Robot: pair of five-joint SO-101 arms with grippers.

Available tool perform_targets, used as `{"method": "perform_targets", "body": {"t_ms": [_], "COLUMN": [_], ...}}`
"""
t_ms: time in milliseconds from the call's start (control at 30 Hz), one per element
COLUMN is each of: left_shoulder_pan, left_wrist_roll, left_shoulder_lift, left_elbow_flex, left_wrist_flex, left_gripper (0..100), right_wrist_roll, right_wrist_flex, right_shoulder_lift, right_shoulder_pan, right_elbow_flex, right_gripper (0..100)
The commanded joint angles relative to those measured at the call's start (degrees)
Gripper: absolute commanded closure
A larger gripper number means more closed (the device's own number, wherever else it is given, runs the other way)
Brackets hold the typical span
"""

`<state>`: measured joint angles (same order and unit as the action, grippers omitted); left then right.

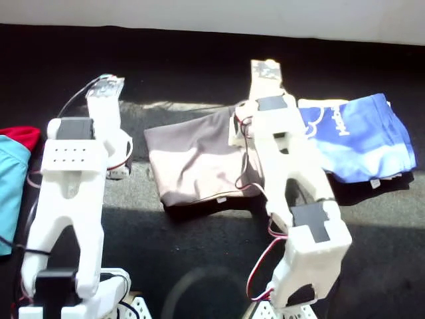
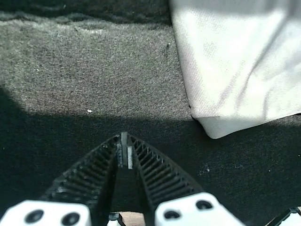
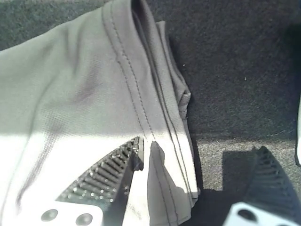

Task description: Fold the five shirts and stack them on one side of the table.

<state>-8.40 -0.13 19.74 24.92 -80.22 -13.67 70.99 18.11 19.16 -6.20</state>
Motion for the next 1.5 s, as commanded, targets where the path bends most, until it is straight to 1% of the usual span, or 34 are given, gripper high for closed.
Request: {"method": "perform_targets", "body": {"t_ms": [0, 100, 300, 633, 700, 733, 767, 800, 867, 900, 933, 1000, 1100, 1200, 1333, 1467], "left_shoulder_pan": [-1.8, -1.9, -1.9, -2.0, -2.0, -2.0, -2.0, -2.0, -2.0, -2.0, -2.0, -2.0, -2.0, -2.0, -2.0, -2.0], "left_wrist_roll": [-0.8, -3.1, -3.1, -3.1, -3.1, -3.1, -3.1, -3.1, -2.9, -2.9, -2.9, -2.9, -2.9, -2.9, -3.0, -3.1], "left_shoulder_lift": [5.9, 8.7, 12.2, 12.4, 12.4, 12.4, 12.4, 12.4, 12.4, 12.4, 12.4, 12.4, 12.4, 12.4, 12.4, 12.4], "left_elbow_flex": [5.1, 7.3, 7.9, 7.9, 7.9, 7.9, 7.9, 7.9, 7.9, 7.9, 7.9, 7.9, 7.9, 7.9, 7.9, 7.9], "left_wrist_flex": [3.3, 4.2, 4.0, 3.8, 3.8, 3.8, 3.8, 3.8, 3.8, 4.0, 4.0, 4.1, 4.2, 4.2, 4.2, 4.2], "left_gripper": [99, 99, 99, 99, 99, 99, 99, 99, 99, 99, 99, 99, 99, 99, 99, 99], "right_wrist_roll": [-0.9, -3.6, -6.6, -6.6, -6.3, -6.2, -6.2, -6.1, -4.5, -3.1, -1.6, 0.0, 1.0, 5.1, 9.0, 12.3], "right_wrist_flex": [2.9, 4.1, 4.7, 4.9, 6.7, 8.2, 9.9, 11.6, 14.1, 15.3, 17.0, 20.0, 24.9, 30.0, 30.2, 30.2], "right_shoulder_lift": [3.1, 6.6, 14.5, 29.4, 32.0, 33.0, 33.9, 34.7, 36.4, 37.2, 37.8, 38.8, 38.9, 38.9, 35.1, 24.2], "right_shoulder_pan": [1.9, 2.7, 1.8, 2.0, 2.0, 2.1, 2.1, 2.1, 2.0, 1.9, 1.8, 1.6, 0.7, -0.4, -4.4, -7.2], "right_elbow_flex": [-8.7, -13.1, -16.9, -25.4, -26.9, -28.4, -30.2, -32.0, -35.3, -36.6, -38.0, -40.7, -45.1, -53.7, -60.4, -57.5], "right_gripper": [64.9, 64.9, 64.9, 64.9, 65.1, 66.7, 70.7, 77.9, 97.0, 99.8, 96.7, 99.6, 99.2, 99.2, 99.2, 99.2]}}
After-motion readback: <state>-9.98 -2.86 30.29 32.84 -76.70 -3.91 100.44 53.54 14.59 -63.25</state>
